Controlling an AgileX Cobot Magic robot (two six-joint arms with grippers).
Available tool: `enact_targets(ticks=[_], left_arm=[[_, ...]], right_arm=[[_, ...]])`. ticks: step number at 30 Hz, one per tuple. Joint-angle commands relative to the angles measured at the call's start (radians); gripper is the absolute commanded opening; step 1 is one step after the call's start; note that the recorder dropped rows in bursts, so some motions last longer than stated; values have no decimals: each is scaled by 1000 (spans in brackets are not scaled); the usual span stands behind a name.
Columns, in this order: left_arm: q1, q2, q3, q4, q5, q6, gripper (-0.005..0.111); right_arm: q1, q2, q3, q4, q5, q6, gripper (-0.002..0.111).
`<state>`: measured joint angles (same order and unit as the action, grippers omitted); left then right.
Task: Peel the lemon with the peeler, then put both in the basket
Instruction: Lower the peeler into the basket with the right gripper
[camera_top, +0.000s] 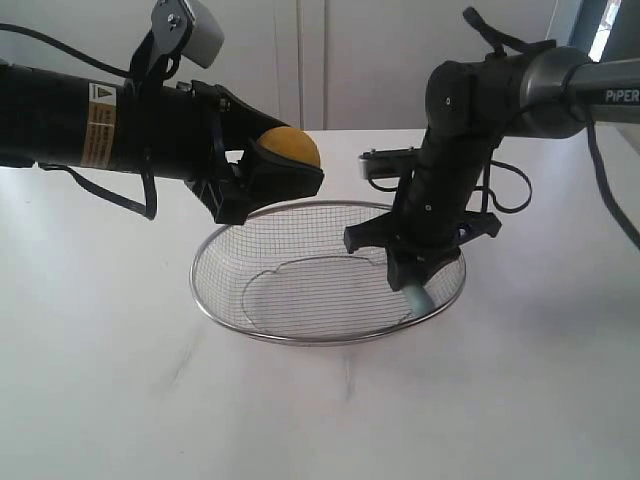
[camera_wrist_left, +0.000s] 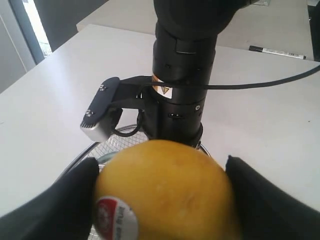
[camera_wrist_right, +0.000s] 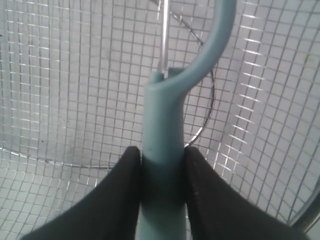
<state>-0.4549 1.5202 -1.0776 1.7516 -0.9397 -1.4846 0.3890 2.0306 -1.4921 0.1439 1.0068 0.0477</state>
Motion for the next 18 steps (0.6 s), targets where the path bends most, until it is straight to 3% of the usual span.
enact_targets(ticks=[1, 18], left_arm=[[4, -8, 1, -7, -6, -1, 0], [4, -8, 1, -7, -6, -1, 0]], right_arm=[[0, -1, -7, 9, 24, 21, 0], [0, -16, -7, 30, 16, 62, 0]])
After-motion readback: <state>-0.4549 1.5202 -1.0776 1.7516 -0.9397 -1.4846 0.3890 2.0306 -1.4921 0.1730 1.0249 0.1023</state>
